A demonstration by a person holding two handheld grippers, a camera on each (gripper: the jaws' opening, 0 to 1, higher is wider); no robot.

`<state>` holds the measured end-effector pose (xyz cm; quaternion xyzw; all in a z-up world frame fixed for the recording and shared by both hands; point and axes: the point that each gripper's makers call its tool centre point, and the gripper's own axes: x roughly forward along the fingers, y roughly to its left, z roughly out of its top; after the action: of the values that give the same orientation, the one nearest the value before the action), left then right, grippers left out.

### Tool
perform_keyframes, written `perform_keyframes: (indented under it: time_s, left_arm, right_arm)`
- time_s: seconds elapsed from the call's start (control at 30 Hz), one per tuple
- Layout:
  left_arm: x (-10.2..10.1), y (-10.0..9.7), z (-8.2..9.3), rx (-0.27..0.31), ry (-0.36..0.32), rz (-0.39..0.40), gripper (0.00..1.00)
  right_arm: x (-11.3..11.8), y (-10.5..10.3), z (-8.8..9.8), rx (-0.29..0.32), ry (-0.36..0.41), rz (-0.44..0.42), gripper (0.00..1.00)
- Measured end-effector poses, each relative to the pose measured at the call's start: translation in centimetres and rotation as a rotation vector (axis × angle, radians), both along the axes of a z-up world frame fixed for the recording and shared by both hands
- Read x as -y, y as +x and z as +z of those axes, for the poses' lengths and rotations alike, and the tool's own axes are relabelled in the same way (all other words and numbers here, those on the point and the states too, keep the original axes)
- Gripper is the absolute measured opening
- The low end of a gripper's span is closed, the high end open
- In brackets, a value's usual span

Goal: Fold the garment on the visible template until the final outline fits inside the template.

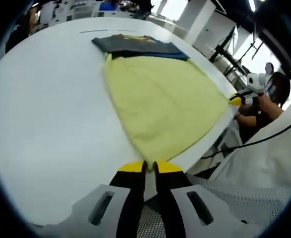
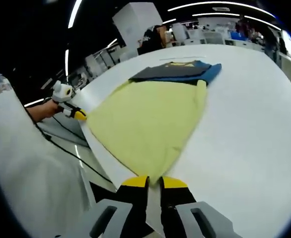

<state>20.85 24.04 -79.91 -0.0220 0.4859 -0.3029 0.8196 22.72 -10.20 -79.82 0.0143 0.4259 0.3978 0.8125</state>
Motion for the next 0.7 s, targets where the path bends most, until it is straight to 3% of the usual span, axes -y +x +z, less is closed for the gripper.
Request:
perform_keyframes:
  time_s: [0.7]
  left_arm:
    - [-0.12, -0.24, 0.12, -0.009, -0.017, 0.008, 0.04]
  right_arm:
    - [0.04, -0.59, -0.21, -0.016, 0.016, -0.01, 0.01]
